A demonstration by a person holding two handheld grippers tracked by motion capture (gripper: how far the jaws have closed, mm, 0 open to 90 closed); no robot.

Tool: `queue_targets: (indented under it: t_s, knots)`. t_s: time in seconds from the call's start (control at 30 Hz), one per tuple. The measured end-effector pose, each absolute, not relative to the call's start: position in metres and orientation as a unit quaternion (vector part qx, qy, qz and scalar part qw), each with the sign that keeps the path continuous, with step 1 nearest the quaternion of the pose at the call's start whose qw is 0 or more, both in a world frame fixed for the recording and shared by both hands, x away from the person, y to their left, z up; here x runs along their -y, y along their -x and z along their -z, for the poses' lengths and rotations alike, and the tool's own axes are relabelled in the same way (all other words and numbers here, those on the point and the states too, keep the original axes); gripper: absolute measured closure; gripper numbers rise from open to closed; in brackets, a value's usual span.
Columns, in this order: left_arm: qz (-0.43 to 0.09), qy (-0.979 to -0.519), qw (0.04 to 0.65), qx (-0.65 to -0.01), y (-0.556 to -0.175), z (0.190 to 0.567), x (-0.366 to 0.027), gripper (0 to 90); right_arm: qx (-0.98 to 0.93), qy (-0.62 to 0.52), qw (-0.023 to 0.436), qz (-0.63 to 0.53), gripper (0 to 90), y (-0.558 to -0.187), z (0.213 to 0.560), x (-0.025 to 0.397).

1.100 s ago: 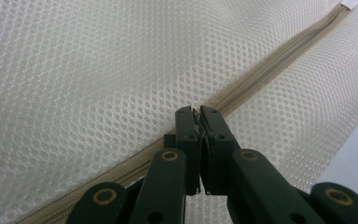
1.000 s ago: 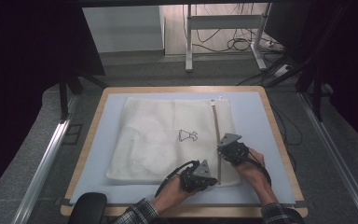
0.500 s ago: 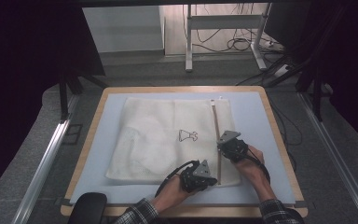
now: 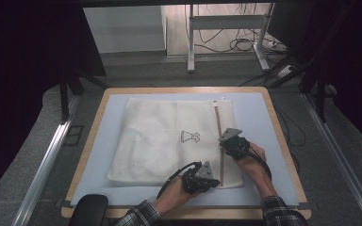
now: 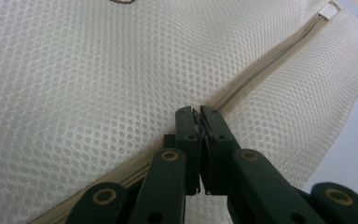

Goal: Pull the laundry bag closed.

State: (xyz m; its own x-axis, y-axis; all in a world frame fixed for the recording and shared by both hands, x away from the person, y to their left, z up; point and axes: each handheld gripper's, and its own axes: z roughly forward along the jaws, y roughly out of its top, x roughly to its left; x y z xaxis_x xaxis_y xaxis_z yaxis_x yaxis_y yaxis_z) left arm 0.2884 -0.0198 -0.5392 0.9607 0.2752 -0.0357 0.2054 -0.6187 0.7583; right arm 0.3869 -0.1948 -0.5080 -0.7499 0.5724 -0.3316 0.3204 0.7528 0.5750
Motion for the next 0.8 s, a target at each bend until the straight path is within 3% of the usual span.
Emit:
queue_targets:
  t_s: [0.8]
  knots:
    - [-0.038, -0.896, 0.420, -0.139, -0.288, 0.540, 0.020, 90.0, -0.899, -0.254, 0.260, -0.243, 85.7, -0.409, 0.509, 0.193]
